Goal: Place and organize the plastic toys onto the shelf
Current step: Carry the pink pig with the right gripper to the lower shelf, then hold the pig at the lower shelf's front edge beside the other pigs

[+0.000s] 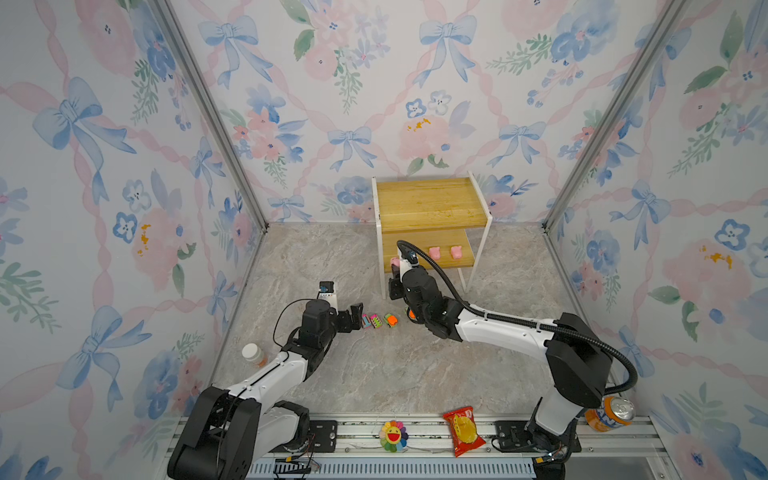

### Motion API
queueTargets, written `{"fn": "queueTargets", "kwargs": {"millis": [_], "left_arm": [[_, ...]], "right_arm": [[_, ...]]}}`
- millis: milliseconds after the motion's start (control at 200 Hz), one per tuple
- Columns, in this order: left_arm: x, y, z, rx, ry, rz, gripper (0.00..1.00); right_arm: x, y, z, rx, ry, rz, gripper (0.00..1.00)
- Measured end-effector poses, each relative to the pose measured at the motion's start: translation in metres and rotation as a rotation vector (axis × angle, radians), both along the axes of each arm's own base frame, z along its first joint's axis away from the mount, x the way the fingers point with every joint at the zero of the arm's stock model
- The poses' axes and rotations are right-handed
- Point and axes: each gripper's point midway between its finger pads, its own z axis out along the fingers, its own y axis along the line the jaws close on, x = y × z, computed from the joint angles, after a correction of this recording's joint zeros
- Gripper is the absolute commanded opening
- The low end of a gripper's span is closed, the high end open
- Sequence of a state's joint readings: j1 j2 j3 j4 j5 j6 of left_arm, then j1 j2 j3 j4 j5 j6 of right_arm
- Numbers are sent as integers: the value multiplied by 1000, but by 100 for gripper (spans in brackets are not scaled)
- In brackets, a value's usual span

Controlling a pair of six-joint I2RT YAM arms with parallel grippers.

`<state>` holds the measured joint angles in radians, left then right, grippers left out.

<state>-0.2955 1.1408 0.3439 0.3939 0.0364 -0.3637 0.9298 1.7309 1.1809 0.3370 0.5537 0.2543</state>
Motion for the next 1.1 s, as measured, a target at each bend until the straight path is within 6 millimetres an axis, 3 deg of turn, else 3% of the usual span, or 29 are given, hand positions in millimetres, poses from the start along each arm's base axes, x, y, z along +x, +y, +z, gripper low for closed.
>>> {"fn": "queueTargets", "kwargs": {"millis": [245, 915, 1100], "left_arm": [[0, 0, -5, 5, 14, 0, 98], [0, 0, -7, 7, 20, 0, 98], [0, 0, -7, 7, 20, 0, 98]], "right_arm": [[13, 1, 0, -1, -13, -9, 22], [24, 16, -23, -23, -18, -1, 23], [25, 17, -20, -13, -29, -5, 23]]}}
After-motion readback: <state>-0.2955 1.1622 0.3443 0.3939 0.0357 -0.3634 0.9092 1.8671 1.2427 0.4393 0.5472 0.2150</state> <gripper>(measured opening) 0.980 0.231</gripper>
